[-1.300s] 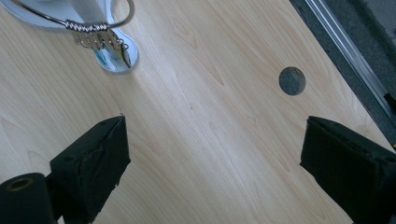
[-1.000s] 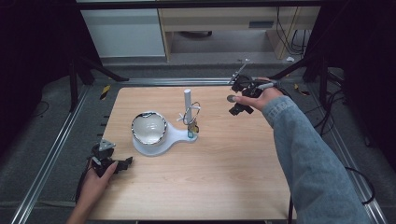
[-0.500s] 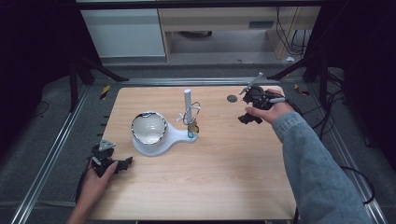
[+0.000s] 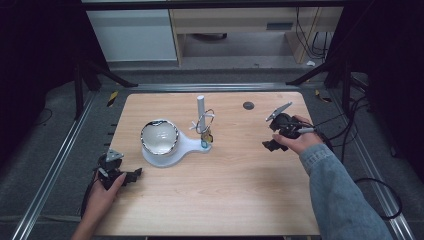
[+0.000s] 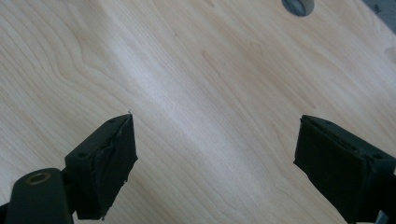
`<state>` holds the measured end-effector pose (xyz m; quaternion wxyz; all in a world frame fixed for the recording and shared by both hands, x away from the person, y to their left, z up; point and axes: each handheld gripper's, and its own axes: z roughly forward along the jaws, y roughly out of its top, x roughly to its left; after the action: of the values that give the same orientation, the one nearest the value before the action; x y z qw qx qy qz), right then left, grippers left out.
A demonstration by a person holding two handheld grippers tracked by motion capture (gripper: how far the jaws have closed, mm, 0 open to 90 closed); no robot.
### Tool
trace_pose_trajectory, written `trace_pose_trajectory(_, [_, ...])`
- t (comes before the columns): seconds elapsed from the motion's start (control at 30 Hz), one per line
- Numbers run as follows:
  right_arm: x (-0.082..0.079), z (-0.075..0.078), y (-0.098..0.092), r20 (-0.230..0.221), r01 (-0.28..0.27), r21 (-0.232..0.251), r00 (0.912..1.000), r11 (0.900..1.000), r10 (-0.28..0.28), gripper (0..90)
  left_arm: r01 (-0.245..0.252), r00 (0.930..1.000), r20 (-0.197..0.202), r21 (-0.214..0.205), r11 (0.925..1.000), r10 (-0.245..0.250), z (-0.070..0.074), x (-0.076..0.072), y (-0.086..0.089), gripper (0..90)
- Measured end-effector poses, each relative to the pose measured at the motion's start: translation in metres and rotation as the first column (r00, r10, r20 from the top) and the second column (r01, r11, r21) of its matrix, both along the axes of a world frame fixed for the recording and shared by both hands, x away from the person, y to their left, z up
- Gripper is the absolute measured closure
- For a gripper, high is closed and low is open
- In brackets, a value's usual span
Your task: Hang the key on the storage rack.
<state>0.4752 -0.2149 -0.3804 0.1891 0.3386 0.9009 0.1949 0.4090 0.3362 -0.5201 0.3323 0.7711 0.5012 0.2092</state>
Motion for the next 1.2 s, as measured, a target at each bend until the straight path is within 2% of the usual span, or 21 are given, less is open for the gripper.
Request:
trace_pose_trajectory(0.1, [-0.003,-0.007,-0.002,-0.007,0.002,0.013,1.0000,0.9999,-0.002,12.8,0.000,1.0000,0.000,0.000,1.0000,0.000,0.000,0.000,0.000,0.0])
trace_pose_trajectory(0.3, [-0.014,-0.038,-0.011,-0.027,0.015,0.042,0.9995,0.9990,-0.014,13.4,0.000,1.0000,0.000,0.000,1.0000,0.000,0.000,0.000,0.000,0.0])
trace_pose_trajectory(0.33, [-0.014,-0.038,-0.011,-0.027,0.015,0.042,0.9995,0.9990,-0.014,13.4,0.000,1.0000,0.000,0.000,1.0000,0.000,0.000,0.000,0.000,0.0])
trace_pose_trajectory(0.37, [-0.016,-0.048,-0.015,-0.030,0.024,0.060,0.9993,0.9979,-0.023,13.6,0.000,1.0000,0.000,0.000,1.0000,0.000,0.000,0.000,0.000,0.0])
trace_pose_trajectory(0.43, [-0.016,-0.051,-0.017,-0.030,0.029,0.067,0.9992,0.9973,-0.027,13.5,0.000,1.0000,0.000,0.000,1.0000,0.000,0.000,0.000,0.000,0.0])
trace_pose_trajectory(0.47, [-0.017,-0.059,-0.021,-0.019,0.040,0.082,0.9991,0.9958,-0.038,13.5,0.000,1.0000,0.000,0.000,1.0000,0.000,0.000,0.000,0.000,0.0])
trace_pose_trajectory(0.67, [-0.015,-0.074,-0.032,-0.025,0.083,0.107,0.9964,0.9907,-0.081,13.5,0.000,1.0000,0.000,0.000,1.0000,0.000,0.000,0.000,0.000,0.0])
trace_pose_trajectory(0.7, [-0.014,-0.076,-0.035,-0.020,0.094,0.112,0.9955,0.9892,-0.093,13.5,0.000,1.0000,0.000,0.000,1.0000,0.000,0.000,0.000,0.000,0.0])
trace_pose_trajectory(0.73, [-0.013,-0.081,-0.041,-0.022,0.122,0.146,0.9925,0.9817,-0.121,13.5,0.000,1.0000,0.000,0.000,1.0000,0.000,0.000,0.000,0.000,0.0])
trace_pose_trajectory(0.77, [-0.013,-0.081,-0.041,-0.022,0.122,0.146,0.9925,0.9817,-0.121,13.5,0.000,1.0000,0.000,0.000,1.0000,0.000,0.000,0.000,0.000,0.0])
trace_pose_trajectory(0.83, [-0.012,-0.089,-0.049,-0.002,0.163,0.191,0.9862,0.9680,-0.166,13.7,0.000,1.0000,0.000,0.000,1.0000,0.000,0.000,0.000,0.000,0.0])
trace_pose_trajectory(0.87, [-0.012,-0.089,-0.049,-0.002,0.163,0.191,0.9862,0.9680,-0.166,13.7,0.000,1.0000,0.000,0.000,1.0000,0.000,0.000,0.000,0.000,0.0])
trace_pose_trajectory(0.9, [-0.011,-0.093,-0.052,0.001,0.182,0.201,0.9825,0.9625,-0.186,13.4,0.000,1.0000,0.000,0.000,1.0000,0.000,0.000,0.000,0.000,0.0])
trace_pose_trajectory(1.0, [-0.011,-0.097,-0.054,0.009,0.194,0.204,0.9797,0.9595,-0.200,12.2,0.000,1.0000,0.000,0.000,1.0000,0.000,0.000,0.000,0.000,0.0])
trace_pose_trajectory(1.03, [-0.010,-0.100,-0.055,0.002,0.209,0.216,0.9768,0.9538,-0.214,10.8,0.000,1.0000,0.000,0.000,1.0000,0.000,0.000,0.000,0.000,0.0])
trace_pose_trajectory(1.2, [-0.007,-0.106,-0.054,-0.001,0.219,0.229,0.9745,0.9486,-0.224,8.7,0.000,1.0000,0.000,0.000,1.0000,0.000,0.000,0.000,0.000,0.0])
